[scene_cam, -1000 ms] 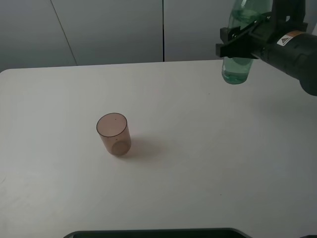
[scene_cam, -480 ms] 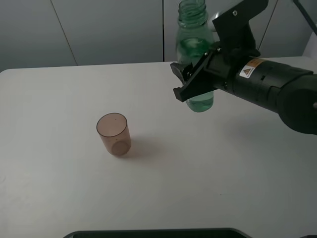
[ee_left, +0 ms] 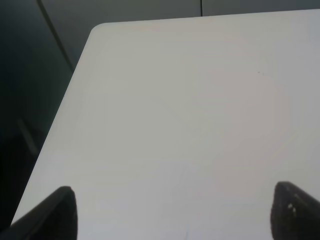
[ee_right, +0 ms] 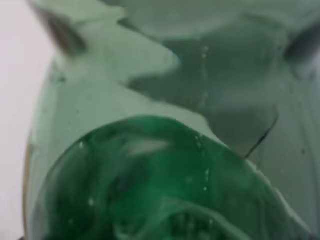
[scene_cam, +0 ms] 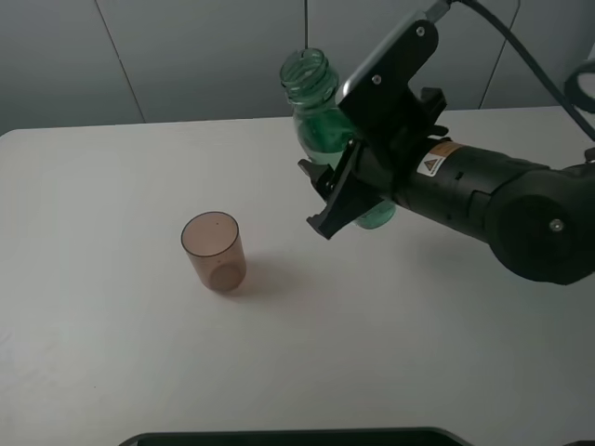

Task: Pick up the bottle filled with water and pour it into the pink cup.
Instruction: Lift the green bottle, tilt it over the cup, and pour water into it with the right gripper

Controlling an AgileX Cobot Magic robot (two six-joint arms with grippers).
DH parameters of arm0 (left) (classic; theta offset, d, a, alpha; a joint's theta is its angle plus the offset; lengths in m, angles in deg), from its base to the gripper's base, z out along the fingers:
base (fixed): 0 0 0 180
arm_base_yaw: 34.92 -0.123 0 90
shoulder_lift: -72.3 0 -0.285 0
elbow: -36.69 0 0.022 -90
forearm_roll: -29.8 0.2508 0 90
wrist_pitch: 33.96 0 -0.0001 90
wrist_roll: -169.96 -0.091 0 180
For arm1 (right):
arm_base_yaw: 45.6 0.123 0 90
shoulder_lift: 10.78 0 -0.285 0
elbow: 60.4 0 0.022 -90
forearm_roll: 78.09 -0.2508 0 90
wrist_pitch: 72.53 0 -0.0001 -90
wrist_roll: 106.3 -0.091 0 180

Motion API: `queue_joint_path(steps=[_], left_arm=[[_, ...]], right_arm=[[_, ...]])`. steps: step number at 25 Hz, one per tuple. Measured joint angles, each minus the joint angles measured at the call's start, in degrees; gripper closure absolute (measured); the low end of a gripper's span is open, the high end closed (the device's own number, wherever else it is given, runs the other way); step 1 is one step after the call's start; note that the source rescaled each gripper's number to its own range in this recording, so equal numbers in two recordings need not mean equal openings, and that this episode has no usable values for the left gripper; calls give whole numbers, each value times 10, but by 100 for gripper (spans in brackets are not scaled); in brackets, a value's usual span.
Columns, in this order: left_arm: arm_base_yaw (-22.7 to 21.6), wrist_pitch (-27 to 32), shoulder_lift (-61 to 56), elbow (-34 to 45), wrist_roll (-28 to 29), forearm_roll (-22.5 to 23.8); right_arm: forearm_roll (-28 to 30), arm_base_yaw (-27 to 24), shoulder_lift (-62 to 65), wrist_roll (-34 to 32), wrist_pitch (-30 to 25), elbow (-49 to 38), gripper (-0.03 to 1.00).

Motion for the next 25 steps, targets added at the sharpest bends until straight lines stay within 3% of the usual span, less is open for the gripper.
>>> queue_joint_path(steps=[5,12,25], left_arm=[[0,0,0,0,0,0],[0,0,0,0,0,0],[0,0,0,0,-2,0]], right_arm=[[-20,0,-42,59,24,4,97],[-116,0,-84,173,33,40,97],[-145,0,-127,336,33,50,97]])
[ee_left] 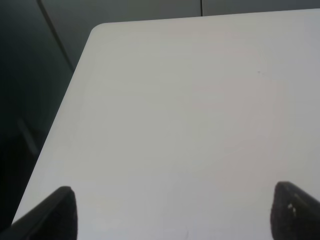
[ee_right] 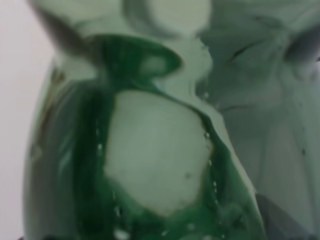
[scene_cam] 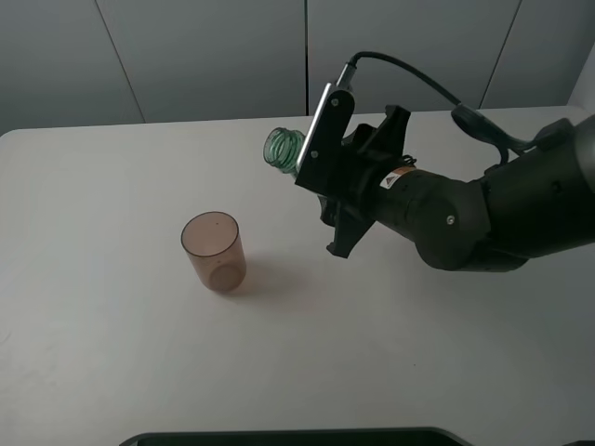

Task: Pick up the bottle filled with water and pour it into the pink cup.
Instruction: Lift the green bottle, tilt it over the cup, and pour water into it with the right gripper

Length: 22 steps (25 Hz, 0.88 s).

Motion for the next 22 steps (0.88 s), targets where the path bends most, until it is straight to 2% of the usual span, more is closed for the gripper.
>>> queue_joint_path(steps=[5,15,22], left_arm=[[0,0,0,0,-1,0],[0,0,0,0,-1,0],[0,0,0,0,0,0]], right_arm=[[0,8,0,36,3,0,97],[-1,63,0,64,3,1,97],[-41,74,-3,102,-6,47,97]])
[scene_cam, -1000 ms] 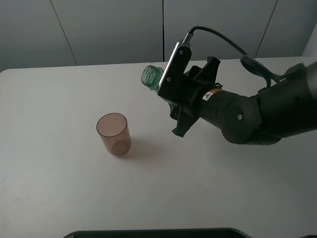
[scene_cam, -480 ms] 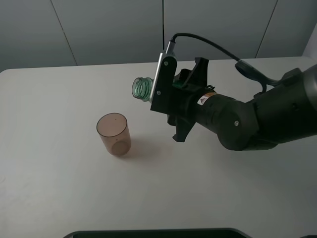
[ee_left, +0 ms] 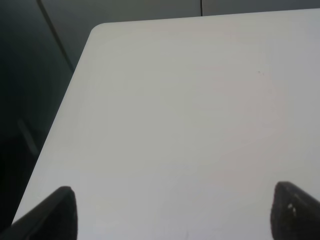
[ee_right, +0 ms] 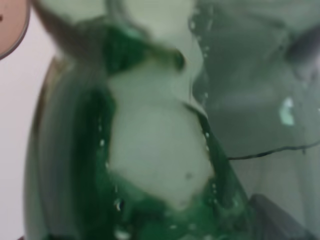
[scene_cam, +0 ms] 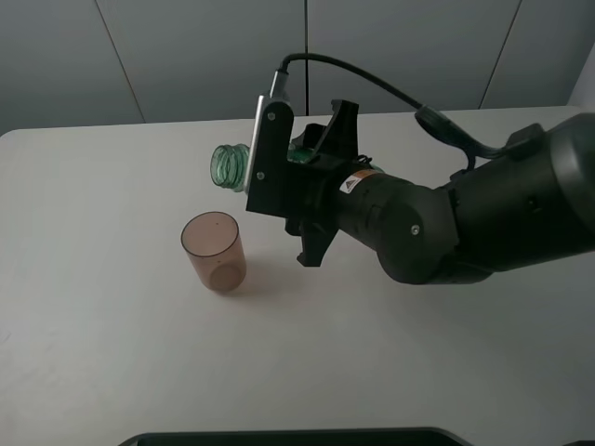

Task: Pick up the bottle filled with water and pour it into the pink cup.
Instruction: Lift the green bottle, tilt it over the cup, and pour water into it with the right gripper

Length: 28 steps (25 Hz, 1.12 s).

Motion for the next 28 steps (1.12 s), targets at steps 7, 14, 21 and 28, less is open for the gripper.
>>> queue_joint_path(steps=[7,14,21,28], left_arm=[[0,0,0,0,0,0],[0,0,0,0,0,0],[0,0,0,0,0,0],[0,0,0,0,0,0]], right_arm=[[-6,9,-44,29,-4,35,97],[-17,11,-83,50,-12,60,97],[-20,11,-88,104,-12,70,97],[-25,11,-88,132,-12,71,97]])
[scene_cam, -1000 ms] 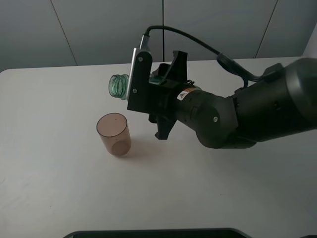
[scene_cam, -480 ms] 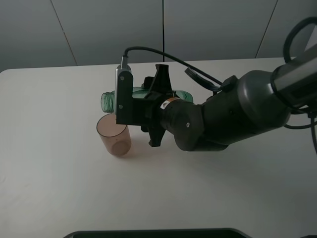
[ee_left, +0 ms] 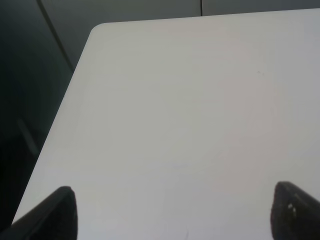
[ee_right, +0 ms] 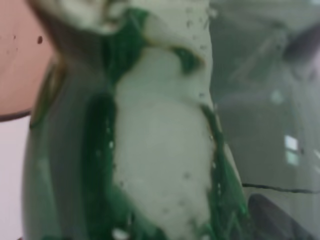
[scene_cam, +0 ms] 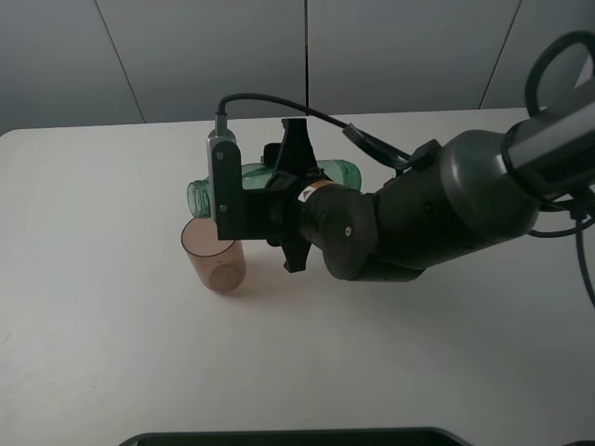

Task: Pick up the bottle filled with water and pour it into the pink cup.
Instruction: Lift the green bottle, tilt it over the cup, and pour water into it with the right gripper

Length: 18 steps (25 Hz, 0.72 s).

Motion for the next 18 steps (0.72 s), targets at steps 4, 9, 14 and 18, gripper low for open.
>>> queue_joint_path(steps=[4,9,14,18], left_arm=[[0,0,0,0,0,0],[0,0,0,0,0,0],[0,0,0,0,0,0],[0,0,0,0,0,0]], right_arm=[[-16,0,0,23,5,0,97],[-41,1,0,52,21,0,97],[-61,1,0,80,25,0,97],[-74,0,0,103,33,0,97]])
